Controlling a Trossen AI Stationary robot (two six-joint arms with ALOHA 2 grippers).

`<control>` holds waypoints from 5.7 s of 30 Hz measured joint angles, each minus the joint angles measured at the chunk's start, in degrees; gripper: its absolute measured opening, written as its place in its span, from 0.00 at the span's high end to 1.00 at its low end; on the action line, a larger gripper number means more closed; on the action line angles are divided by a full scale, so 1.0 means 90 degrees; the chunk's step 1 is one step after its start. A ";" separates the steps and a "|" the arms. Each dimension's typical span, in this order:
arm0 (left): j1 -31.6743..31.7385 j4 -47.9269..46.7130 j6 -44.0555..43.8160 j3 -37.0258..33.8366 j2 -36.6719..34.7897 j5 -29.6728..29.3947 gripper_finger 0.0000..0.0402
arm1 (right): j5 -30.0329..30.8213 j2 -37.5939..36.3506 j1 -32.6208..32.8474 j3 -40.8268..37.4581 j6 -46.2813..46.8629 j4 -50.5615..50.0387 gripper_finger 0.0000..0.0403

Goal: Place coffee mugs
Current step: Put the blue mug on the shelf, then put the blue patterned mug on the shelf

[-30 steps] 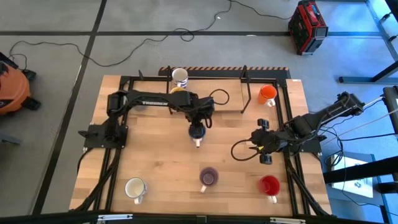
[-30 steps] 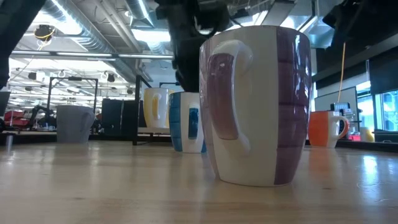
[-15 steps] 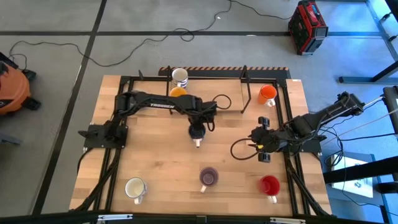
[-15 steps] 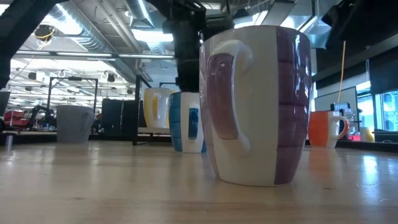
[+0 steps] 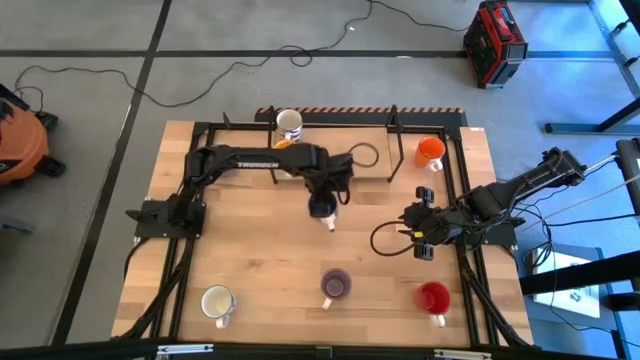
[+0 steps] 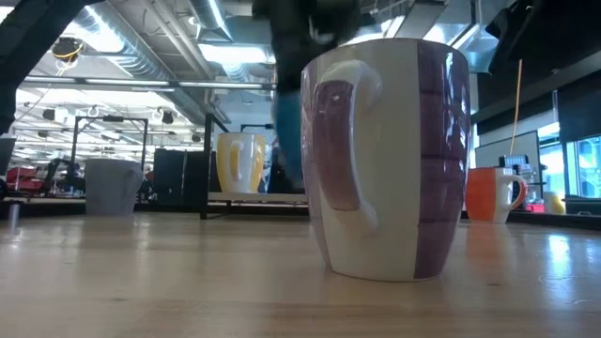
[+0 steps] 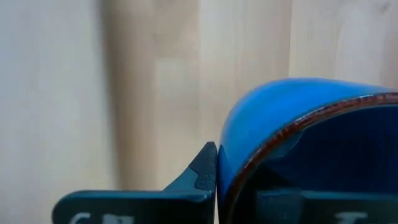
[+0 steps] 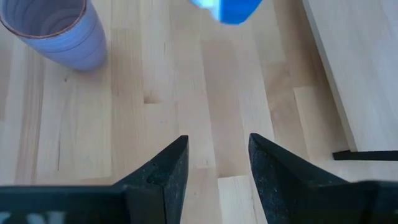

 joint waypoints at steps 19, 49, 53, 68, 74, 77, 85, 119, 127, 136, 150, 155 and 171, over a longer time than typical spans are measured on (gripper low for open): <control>0.1675 -0.1075 0.1561 0.2571 0.0033 -0.0784 0.97 | 0.0219 0.0000 0.0000 0.0000 0.0314 -0.0007 0.62; 0.2822 -0.0263 0.3367 0.2559 0.1491 -0.0685 0.96 | 0.0406 0.0000 0.0000 -0.0697 0.1311 0.0451 0.62; 0.2900 -0.0109 0.3469 0.2532 0.1569 -0.0711 0.96 | 0.0486 0.0000 0.0000 -0.0697 0.1367 0.0458 0.62; 0.3114 -0.0233 0.3353 0.2520 0.1569 -0.0501 0.96 | 0.0505 0.0000 0.0000 -0.0697 0.1512 0.0457 0.62; 0.3097 -0.0487 0.3350 0.2520 0.1569 -0.0485 0.96 | 0.0507 0.0002 0.0000 -0.0695 0.1507 0.0454 0.62; 0.3094 -0.0544 0.3348 0.2520 0.1568 -0.0547 0.96 | 0.0507 0.0056 0.0001 -0.0692 0.1507 0.0466 0.62; 0.3109 -0.0597 0.3336 0.2520 0.1586 -0.0556 0.96 | 0.0506 0.0097 0.0002 -0.0692 0.1505 0.0518 0.62; 0.3058 -0.0077 0.3532 0.2447 0.1598 -0.1261 0.71 | 0.0488 0.0097 0.0000 -0.0692 0.1490 0.0612 0.62; 0.3021 0.0070 0.3530 0.2637 0.1601 -0.1492 0.71 | 0.0486 0.0097 0.0002 -0.0692 0.1483 0.0612 0.62; 0.3026 0.0127 0.3530 0.2670 0.1601 -0.1624 0.71 | 0.0486 0.0097 0.0002 -0.0692 0.1478 0.0610 0.62; 0.2784 -0.0082 0.3486 0.2697 0.1279 -0.1697 0.71 | 0.0486 0.0095 0.0002 -0.0692 0.1476 0.0607 0.62; 0.2654 -0.0251 0.3333 0.2990 0.1142 -0.1595 0.71 | 0.0486 0.0095 0.0002 -0.0692 0.1476 0.0568 0.62; 0.1709 -0.0299 0.1425 0.2943 -0.1021 -0.0246 0.73 | 0.0830 0.0081 0.0000 -0.0692 0.0840 0.1055 0.62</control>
